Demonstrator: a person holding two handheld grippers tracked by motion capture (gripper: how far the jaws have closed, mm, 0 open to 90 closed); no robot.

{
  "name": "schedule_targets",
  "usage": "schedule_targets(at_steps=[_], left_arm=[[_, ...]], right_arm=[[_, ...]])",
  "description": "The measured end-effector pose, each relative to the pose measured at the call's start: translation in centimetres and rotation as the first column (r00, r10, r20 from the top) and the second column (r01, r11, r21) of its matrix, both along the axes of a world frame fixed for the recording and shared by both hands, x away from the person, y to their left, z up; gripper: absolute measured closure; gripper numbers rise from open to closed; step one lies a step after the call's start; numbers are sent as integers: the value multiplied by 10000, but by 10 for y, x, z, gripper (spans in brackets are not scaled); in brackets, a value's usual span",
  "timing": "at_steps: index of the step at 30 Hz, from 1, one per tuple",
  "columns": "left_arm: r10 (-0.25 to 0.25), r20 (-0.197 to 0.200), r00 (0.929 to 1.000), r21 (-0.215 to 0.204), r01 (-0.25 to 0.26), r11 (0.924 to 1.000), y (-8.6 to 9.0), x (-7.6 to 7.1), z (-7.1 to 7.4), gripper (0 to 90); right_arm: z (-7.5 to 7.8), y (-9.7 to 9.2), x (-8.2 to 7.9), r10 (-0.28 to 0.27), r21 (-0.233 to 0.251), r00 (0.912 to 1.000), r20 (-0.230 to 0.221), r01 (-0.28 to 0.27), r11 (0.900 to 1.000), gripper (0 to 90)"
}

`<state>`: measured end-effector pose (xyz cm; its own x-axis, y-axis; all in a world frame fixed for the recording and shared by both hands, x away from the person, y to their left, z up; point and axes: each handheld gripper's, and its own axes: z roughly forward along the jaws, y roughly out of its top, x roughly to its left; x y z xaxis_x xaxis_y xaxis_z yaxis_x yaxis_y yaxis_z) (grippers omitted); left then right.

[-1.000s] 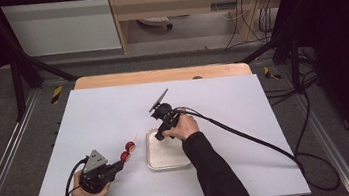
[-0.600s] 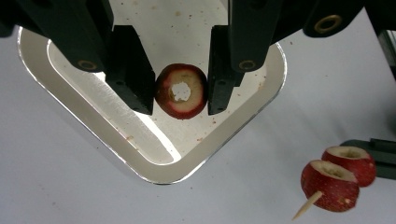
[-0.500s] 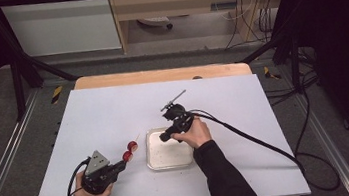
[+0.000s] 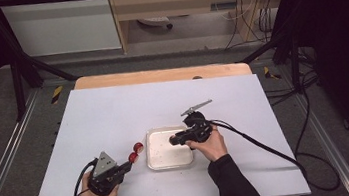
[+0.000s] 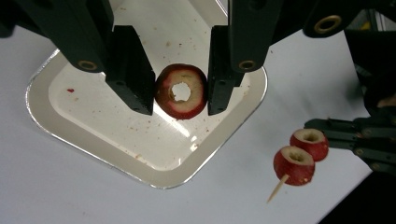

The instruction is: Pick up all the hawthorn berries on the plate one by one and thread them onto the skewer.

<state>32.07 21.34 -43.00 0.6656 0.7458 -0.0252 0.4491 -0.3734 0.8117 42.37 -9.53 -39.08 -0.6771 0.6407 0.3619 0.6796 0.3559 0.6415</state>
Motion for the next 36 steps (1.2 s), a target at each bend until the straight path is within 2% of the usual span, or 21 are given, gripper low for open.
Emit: schedule_targets(at_steps=[5, 9, 13, 17, 20, 22, 27, 31, 35, 36], left_arm=[[95, 117, 9999, -127, -94, 9999, -9, -3, 2, 880], [328, 186, 9993, -376, -321, 9988, -18, -6, 4, 880], [626, 171, 9979, -598, -615, 9963, -27, -8, 4, 879], [865, 120, 9962, -777, -853, 9933, -33, -9, 4, 879], [1030, 195, 9945, -945, -1008, 9904, -40, -10, 7, 880], [1102, 208, 9937, -1023, -1075, 9889, -44, -10, 9, 879], [1258, 147, 9919, -1296, -1229, 9839, -51, -9, 10, 879], [1256, 104, 9920, -1439, -1228, 9820, -58, -9, 11, 879], [1206, 137, 9926, -1580, -1169, 9805, -66, -9, 14, 879], [1181, 119, 9929, -1604, -1147, 9804, -69, -9, 15, 879]], right_arm=[[-5, -11, -10, -484, 1043, 9985, 266, 453, 9935, 629], [-7, -18, -15, -1037, 2070, 9936, 439, 925, 9740, 629], [-10, -22, -18, -1638, 2942, 9852, 507, 1420, 9451, 630], [-13, -23, -19, -2066, 3758, 9775, 425, 1759, 9099, 630], [-13, -22, -18, -2242, 4080, 9735, 446, 1871, 8936, 630], [-13, -21, -18, -2440, 4345, 9687, 460, 2005, 8781, 630], [-11, -19, -17, -2997, 5069, 9524, 547, 2321, 8301, 631], [-10, -18, -15, -3413, 5489, 9375, 677, 2507, 7974, 631], [-10, -18, -15, -3657, 5794, 9286, 635, 2640, 7711, 631], [-10, -18, -15, -3747, 5837, 9244, 711, 2661, 7671, 631]])
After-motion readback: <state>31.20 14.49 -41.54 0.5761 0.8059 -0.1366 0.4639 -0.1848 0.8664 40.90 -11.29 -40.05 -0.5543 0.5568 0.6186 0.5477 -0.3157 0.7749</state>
